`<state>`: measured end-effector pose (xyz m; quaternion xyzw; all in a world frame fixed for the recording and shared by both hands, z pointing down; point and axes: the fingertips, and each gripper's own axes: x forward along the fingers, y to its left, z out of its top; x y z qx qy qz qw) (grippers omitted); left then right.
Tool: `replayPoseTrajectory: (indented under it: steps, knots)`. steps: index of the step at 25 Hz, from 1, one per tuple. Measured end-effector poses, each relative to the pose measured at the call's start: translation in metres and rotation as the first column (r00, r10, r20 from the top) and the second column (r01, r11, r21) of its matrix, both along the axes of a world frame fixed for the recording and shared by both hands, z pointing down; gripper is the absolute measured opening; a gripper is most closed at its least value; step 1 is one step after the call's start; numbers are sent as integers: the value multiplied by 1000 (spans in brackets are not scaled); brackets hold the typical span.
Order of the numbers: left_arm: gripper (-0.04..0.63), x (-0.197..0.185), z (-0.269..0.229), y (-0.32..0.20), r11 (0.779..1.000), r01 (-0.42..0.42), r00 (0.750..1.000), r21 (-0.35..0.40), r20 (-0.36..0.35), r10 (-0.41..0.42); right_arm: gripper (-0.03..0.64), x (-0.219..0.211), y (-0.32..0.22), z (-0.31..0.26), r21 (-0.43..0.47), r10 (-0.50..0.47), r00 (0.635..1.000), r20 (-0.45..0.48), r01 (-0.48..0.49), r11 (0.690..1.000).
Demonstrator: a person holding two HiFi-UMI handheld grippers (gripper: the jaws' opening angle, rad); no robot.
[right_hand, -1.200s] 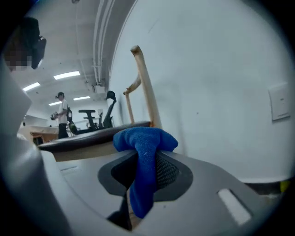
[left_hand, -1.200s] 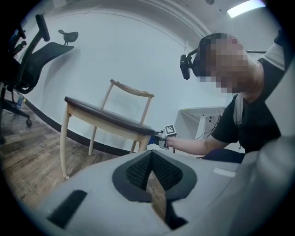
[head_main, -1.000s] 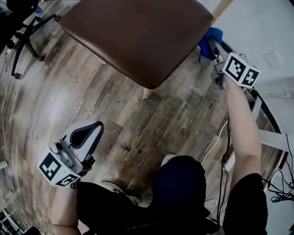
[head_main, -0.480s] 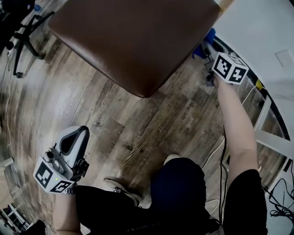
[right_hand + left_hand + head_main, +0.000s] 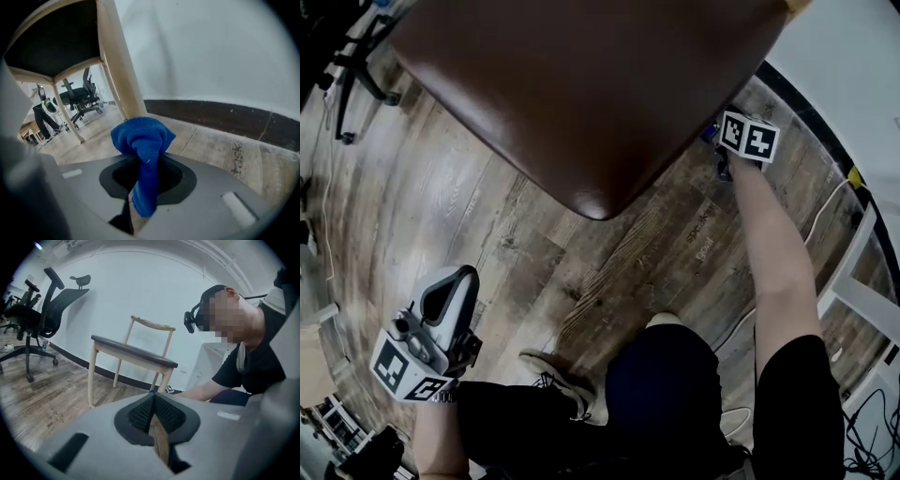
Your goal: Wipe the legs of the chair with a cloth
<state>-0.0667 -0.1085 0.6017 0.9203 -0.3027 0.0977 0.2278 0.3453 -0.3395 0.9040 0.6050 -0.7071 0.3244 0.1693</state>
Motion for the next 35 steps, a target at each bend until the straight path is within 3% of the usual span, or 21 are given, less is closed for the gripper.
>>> replayPoseTrajectory:
  steps: [3, 8, 12, 17, 24, 30, 32, 35]
  knots:
    - [5, -7, 0, 3, 999, 36, 999, -26, 6, -36, 94, -7, 1, 27, -67, -2, 1000, 12, 3, 998]
    - [5, -11, 7, -2, 997, 62, 998, -38, 14, -61, 103, -10, -9, 34, -56, -12, 999, 50, 15, 998]
    - [5, -9, 4, 0, 997, 62, 998, -35, -6, -62, 92, -2, 4, 36, -125, 14, 998, 57, -7, 992]
    - [5, -1, -2, 3, 1000, 16, 1000, 0, -24, -16, 89, -4, -1, -21, 4, -31, 999, 40, 31, 1000]
    - [5, 4, -13, 7, 998, -43, 994, 34, -95, 47, 91, -5, -3, -135, 188, -132, 985, -110, 151, 970]
    - [5, 6, -23, 17, 994, -94, 986, 59, -131, 101, 89, -4, 3, -248, 383, -110, 958, -264, 208, 900]
    - [5, 4, -27, 22, 993, -104, 984, 63, -141, 112, 91, 0, 7, -276, 396, -78, 916, -393, 245, 885]
    - [5, -1, -33, 26, 991, -112, 981, 75, -152, 123, 89, -6, 10, -304, 370, -68, 821, -568, 328, 869]
